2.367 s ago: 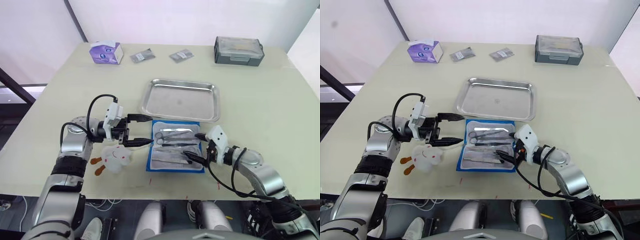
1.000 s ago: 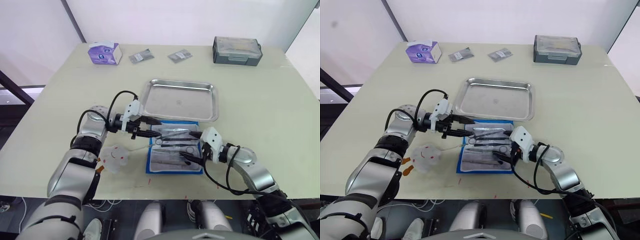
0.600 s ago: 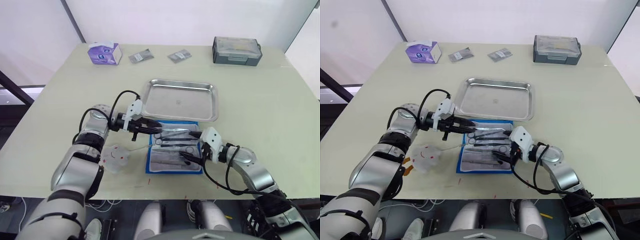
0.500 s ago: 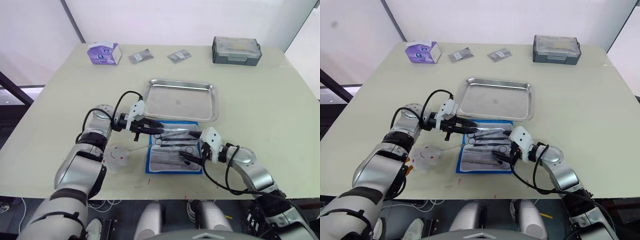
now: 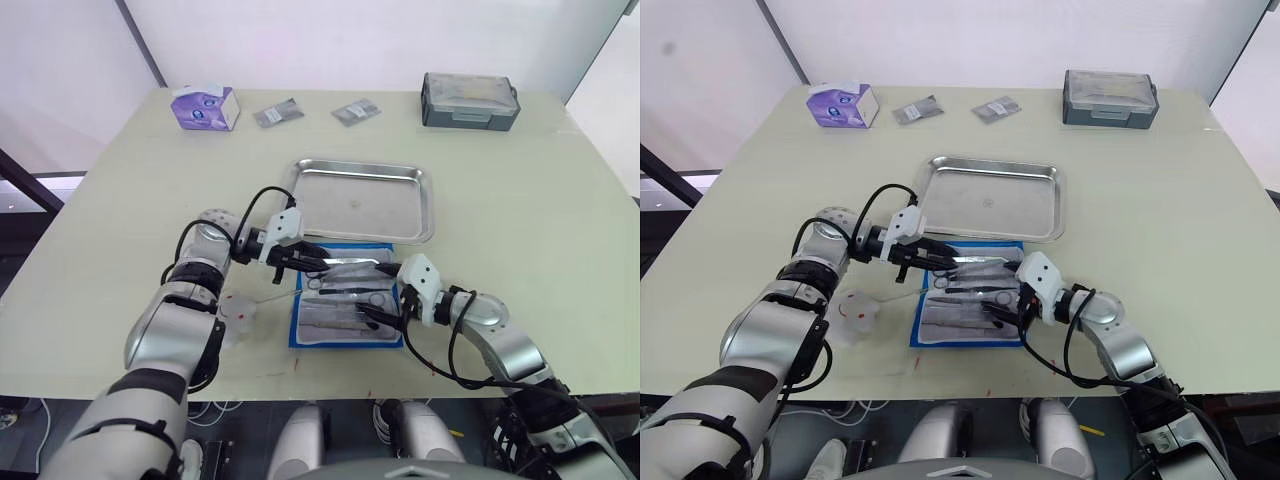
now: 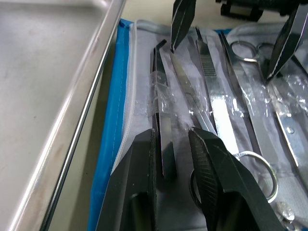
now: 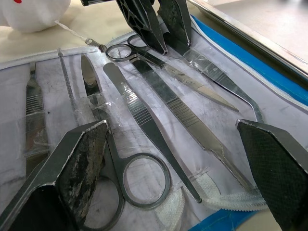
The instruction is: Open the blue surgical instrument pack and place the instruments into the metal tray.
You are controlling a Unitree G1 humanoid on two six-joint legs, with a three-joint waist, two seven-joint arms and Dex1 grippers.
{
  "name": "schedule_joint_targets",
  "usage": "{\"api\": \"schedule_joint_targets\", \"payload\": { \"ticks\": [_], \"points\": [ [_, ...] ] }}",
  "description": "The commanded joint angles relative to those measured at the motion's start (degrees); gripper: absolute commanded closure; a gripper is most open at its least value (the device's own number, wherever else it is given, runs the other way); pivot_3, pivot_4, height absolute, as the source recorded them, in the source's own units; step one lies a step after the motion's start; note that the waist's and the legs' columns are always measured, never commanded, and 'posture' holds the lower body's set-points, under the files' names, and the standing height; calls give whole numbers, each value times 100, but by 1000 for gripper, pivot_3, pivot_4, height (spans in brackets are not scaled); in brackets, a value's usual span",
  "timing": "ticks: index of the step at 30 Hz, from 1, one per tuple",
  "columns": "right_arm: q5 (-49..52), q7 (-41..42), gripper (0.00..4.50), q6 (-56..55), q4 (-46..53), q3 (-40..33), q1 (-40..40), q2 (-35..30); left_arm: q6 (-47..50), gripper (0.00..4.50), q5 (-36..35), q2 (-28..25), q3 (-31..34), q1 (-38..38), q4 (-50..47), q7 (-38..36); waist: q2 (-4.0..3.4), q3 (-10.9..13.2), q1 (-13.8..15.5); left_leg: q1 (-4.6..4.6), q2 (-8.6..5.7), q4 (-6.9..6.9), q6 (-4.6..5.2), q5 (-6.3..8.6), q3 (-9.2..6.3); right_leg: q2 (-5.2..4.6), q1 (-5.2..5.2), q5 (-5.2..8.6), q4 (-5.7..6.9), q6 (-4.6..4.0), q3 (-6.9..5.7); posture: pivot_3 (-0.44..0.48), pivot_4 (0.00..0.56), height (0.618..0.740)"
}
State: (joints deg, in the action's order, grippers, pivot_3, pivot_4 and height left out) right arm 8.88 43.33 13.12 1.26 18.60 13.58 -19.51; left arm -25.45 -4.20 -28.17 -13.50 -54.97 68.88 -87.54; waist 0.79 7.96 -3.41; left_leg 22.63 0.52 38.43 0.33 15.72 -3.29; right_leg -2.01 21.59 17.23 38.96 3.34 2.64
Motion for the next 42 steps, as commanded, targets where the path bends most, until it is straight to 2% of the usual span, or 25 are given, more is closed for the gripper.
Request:
{"api": "schedule_joint_targets", "payload": {
  "ticks": [1, 6, 21, 25, 26, 42],
  "points": [
    [-398, -134, 0, 251, -460, 229, -170, -75, -125, 3343, 267, 9, 101, -77, 123, 295, 0, 0, 0, 0, 0, 0, 0, 0, 0, 0, 0, 0, 0, 0, 0, 0, 150, 738],
    [-406, -124, 0, 246, -457, 243, -181, -80, -169, 3343, 489, 72, 141, -62, 208, 731, 0, -2, 0, -2, 0, 0, 0, 0, 0, 0, -1, 0, 1, 0, 0, 0, 150, 738],
    [-437, -142, 0, 262, -505, 254, -159, -41, -116, 3343, 654, 81, 277, 26, 213, 90, -1, -6, -6, -6, 0, 0, 0, 0, 0, 0, -2, 0, 4, 0, 0, 0, 150, 738],
    [-439, -140, 0, 271, -513, 264, -151, -35, -83, 4303, 671, 80, 305, 5, 213, 56, -1, -7, -8, -6, 0, 0, 0, 0, -1, 1, -2, 0, 4, 0, 0, 0, 150, 738],
    [-439, -140, 0, 271, -515, 265, -150, -34, -78, 4418, 679, 80, 314, 2, 213, 55, -1, -7, -11, -6, 0, 0, 0, 0, -1, 1, -2, 0, 4, 0, 0, 0, 150, 738],
    [-462, -149, 0, 328, -522, 288, -149, -20, 240, 4418, 606, 8, 568, -223, 154, -233, -1, -6, -36, -6, 2, 0, 0, 0, -2, 3, -2, 0, 5, 0, -1, 0, 150, 738]
  ]
}}
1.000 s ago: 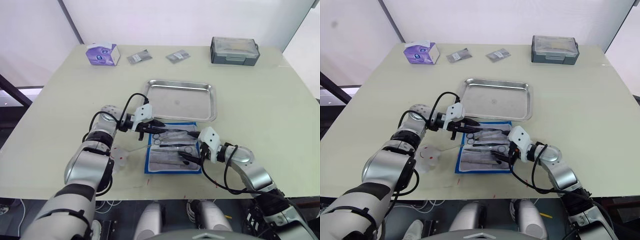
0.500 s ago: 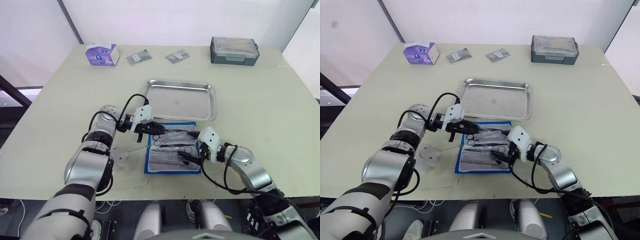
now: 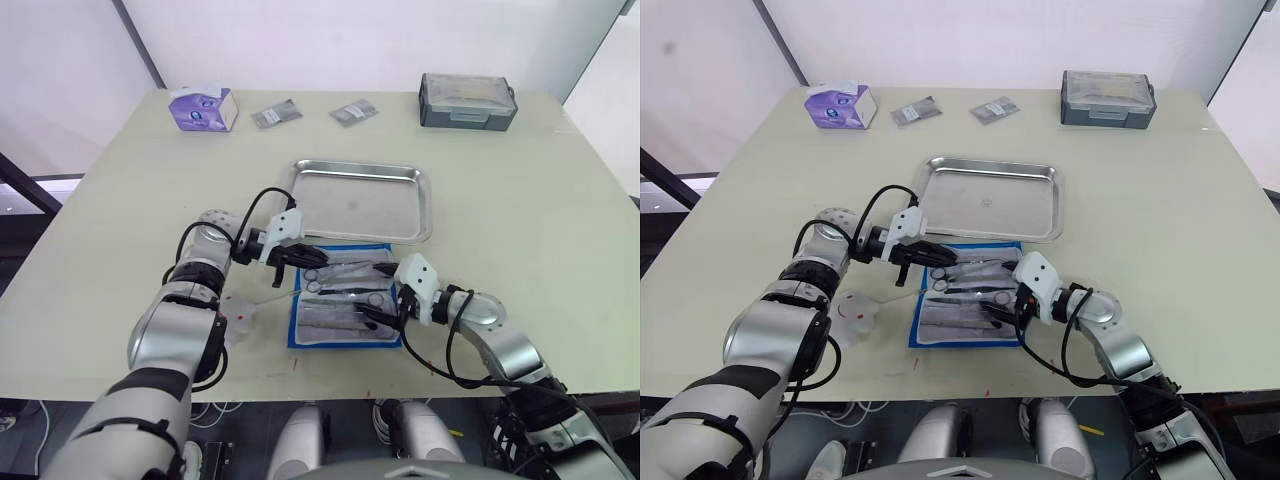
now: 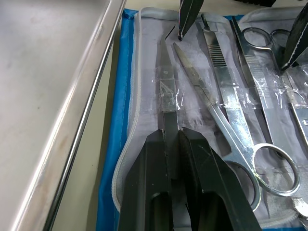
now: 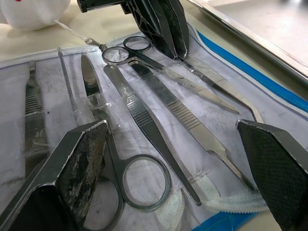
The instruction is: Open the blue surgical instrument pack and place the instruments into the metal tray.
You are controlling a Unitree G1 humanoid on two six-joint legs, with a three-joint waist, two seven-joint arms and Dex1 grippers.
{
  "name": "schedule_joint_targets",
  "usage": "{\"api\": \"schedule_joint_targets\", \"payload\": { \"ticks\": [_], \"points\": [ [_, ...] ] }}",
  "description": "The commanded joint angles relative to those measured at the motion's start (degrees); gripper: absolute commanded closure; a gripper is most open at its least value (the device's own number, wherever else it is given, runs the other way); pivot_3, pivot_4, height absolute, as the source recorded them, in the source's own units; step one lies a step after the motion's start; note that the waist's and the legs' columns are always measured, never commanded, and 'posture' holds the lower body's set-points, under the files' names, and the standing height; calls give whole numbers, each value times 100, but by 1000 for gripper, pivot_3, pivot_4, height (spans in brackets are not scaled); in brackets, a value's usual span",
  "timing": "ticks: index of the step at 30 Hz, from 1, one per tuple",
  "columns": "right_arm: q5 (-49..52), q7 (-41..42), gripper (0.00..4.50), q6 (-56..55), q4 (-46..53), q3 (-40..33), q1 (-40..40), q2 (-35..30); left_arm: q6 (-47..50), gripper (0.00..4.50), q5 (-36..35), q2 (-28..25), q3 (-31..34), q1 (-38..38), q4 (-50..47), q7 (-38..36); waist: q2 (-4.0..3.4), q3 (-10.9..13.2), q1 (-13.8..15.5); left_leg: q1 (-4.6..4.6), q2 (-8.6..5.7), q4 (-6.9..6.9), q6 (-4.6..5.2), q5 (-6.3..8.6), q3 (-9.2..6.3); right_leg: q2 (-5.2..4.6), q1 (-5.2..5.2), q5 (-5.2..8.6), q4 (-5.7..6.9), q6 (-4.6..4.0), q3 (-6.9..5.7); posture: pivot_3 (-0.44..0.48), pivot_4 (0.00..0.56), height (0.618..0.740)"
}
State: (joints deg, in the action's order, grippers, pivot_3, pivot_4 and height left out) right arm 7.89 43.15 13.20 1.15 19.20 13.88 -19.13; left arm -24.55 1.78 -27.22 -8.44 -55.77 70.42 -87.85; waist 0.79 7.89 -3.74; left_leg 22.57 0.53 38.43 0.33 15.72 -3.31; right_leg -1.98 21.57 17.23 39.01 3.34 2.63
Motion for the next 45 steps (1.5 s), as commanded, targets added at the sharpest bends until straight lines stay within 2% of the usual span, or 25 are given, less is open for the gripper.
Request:
{"api": "schedule_joint_targets", "payload": {
  "ticks": [1, 16, 28, 34, 45],
  "points": [
    [-363, -130, 0, 345, -509, 232, -179, -60, 221, 4418, 17, -97, 59, -181, -14, -232, 0, 0, -4, 0, 0, 0, 0, 0, 0, 0, 0, 0, 0, 0, 0, 0, 150, 738],
    [-407, -157, 0, 529, -546, 286, -154, -69, 840, 4418, 96, -259, -355, -458, -357, -465, 0, 0, -14, 0, 1, 0, 0, 0, -2, 2, 0, 0, 1, 0, 0, 0, 150, 738],
    [-422, -156, 0, 540, -604, 306, -139, -65, 1161, 4418, -382, -564, -807, -481, -712, -465, 0, 0, -21, 0, 4, 0, 0, 0, -3, 5, 0, 0, 1, 0, 0, 0, 150, 738],
    [-418, -156, 0, 543, -604, 311, -144, -58, 1400, 4418, -725, -891, -1120, -397, -1039, -465, 0, 1, -21, 0, 4, -1, 0, 0, -3, 5, 1, 0, 2, 0, 0, 0, 150, 738],
    [-422, -159, 0, 541, -629, 319, -130, -37, 2001, 4418, -1137, -1388, -1329, -133, -1709, -465, -2, 2, -23, 0, 6, -1, 0, 0, -3, 6, 1, 0, 2, 0, 1, 0, 150, 738]
  ]
}}
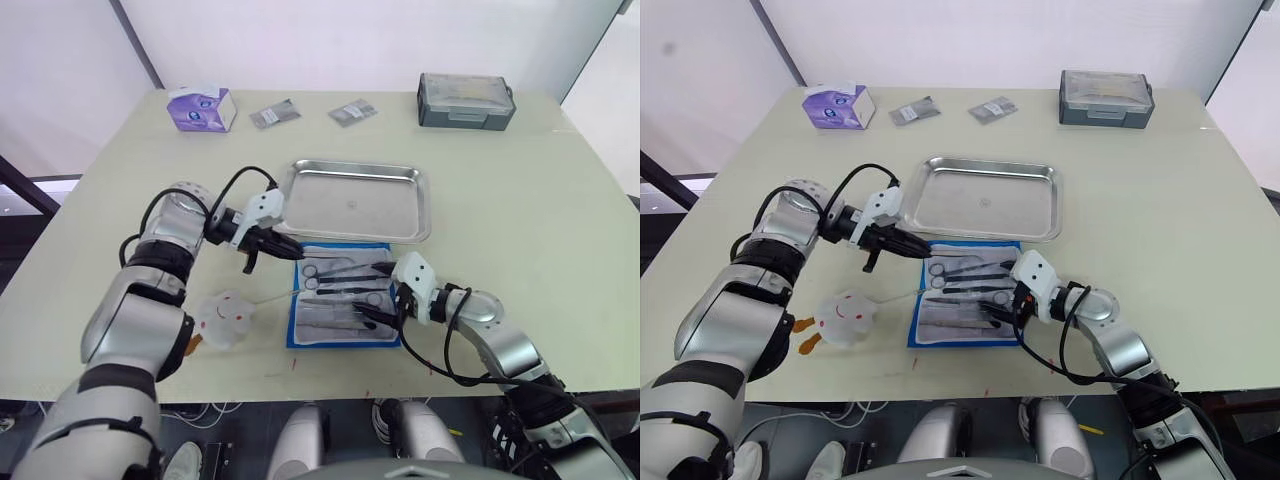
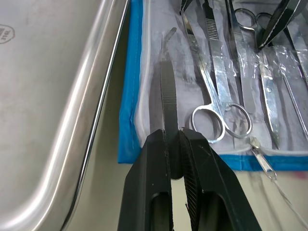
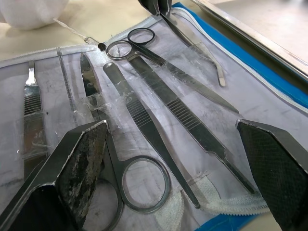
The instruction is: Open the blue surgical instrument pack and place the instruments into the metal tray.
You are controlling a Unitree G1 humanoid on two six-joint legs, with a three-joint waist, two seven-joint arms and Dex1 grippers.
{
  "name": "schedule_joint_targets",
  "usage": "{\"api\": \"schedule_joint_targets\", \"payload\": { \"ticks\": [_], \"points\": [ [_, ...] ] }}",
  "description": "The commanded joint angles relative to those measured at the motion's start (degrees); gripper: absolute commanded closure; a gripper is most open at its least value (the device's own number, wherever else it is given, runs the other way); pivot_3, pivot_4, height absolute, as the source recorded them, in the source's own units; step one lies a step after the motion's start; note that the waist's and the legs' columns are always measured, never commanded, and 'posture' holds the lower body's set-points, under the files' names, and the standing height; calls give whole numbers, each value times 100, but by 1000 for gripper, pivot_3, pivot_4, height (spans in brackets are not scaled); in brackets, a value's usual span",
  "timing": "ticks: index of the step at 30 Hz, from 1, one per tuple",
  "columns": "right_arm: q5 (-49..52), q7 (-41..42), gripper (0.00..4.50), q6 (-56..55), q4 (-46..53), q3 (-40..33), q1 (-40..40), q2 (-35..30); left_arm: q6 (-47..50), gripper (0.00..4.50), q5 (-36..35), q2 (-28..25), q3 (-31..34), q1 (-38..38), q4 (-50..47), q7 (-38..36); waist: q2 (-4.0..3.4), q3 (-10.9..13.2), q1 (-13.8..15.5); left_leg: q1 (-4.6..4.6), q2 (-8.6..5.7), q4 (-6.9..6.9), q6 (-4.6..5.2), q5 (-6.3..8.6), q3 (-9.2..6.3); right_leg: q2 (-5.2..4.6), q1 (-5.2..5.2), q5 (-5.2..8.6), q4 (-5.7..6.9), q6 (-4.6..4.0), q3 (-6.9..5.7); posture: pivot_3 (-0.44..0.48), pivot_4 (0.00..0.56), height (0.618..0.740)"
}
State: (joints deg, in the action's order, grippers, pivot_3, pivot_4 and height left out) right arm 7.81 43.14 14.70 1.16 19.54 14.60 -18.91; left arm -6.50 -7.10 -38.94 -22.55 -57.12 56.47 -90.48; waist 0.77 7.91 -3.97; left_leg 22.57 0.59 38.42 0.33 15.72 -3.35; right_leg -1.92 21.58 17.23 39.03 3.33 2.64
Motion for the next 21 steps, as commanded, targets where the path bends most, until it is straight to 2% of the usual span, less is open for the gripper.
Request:
{"api": "schedule_joint_targets", "payload": {
  "ticks": [1, 21],
  "points": [
    [-415, -159, 0, 399, -627, 288, -194, -55, 303, 4418, -316, -262, 65, 49, -433, -202, 0, 0, -1, 0, 0, 0, 0, 0, 0, 0, 0, 0, 0, 0, -1, 0, 150, 738],
    [-424, -167, 0, 371, -682, 294, -187, -16, 1250, 4418, -599, -948, 200, 568, -1525, -202, -1, 0, -3, -3, 3, -1, 0, 0, 0, 2, 0, 1, 1, -1, 1, 0, 150, 738]
  ]
}}
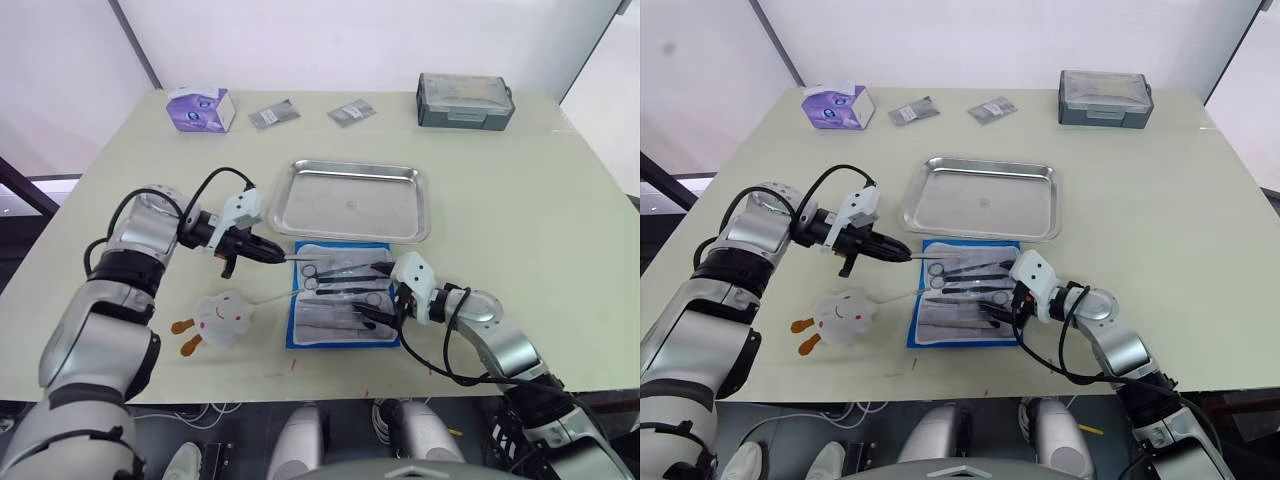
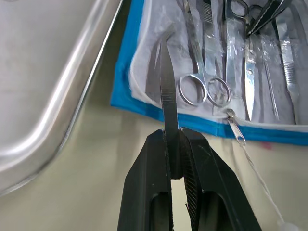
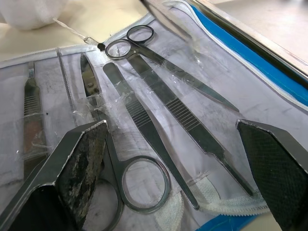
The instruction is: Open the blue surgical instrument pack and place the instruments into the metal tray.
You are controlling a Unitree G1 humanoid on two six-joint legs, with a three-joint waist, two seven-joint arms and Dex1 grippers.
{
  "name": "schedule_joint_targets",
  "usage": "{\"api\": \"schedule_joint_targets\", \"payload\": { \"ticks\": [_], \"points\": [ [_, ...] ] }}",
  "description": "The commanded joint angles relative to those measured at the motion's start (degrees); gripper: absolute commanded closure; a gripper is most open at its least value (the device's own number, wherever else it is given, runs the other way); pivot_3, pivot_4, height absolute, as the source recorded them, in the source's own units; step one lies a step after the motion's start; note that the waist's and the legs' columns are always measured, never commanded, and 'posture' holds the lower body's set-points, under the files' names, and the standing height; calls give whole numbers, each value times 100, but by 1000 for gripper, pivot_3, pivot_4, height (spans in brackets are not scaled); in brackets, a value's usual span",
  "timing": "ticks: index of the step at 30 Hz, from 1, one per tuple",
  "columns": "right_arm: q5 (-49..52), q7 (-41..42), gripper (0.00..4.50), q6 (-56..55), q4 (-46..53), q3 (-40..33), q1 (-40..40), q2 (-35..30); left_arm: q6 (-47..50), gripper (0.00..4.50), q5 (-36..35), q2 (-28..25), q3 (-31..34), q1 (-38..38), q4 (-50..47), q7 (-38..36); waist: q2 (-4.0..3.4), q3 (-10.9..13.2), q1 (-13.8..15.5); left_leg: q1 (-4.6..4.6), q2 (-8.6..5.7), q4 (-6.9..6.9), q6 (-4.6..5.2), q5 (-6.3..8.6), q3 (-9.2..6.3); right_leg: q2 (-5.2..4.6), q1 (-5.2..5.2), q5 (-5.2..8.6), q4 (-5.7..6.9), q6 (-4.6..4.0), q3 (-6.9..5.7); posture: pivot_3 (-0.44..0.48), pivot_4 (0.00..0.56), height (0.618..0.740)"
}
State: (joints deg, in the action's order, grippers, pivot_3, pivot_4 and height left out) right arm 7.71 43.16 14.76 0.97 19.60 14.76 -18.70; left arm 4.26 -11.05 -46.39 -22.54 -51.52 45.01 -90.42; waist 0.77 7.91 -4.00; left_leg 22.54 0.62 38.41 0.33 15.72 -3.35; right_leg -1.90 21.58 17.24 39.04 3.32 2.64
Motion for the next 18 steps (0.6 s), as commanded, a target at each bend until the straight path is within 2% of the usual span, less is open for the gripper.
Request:
{"api": "schedule_joint_targets", "payload": {
  "ticks": [1, 13, 18],
  "points": [
    [-415, -169, 0, 365, -664, 292, -204, -34, 222, 4418, -238, -248, 207, 41, -457, -208, 0, 0, 1, 0, 0, 0, 0, 0, 0, 0, 0, 0, 0, 0, 0, 0, 150, 738],
    [-422, -144, 0, 352, -675, 310, -198, -19, 712, 4418, -555, -738, 390, 363, -1127, -208, 0, 0, -1, -5, 2, -2, 0, 0, 1, 3, 0, 1, 2, -1, 4, 0, 150, 738],
    [-424, -138, 0, 348, -680, 315, -196, -14, 1190, 4418, -947, -716, 841, 390, -1304, -105, 0, 0, 0, -6, 4, -3, 0, 0, -1, 5, -1, 2, 3, -4, 2, 0, 150, 738]
  ]
}}
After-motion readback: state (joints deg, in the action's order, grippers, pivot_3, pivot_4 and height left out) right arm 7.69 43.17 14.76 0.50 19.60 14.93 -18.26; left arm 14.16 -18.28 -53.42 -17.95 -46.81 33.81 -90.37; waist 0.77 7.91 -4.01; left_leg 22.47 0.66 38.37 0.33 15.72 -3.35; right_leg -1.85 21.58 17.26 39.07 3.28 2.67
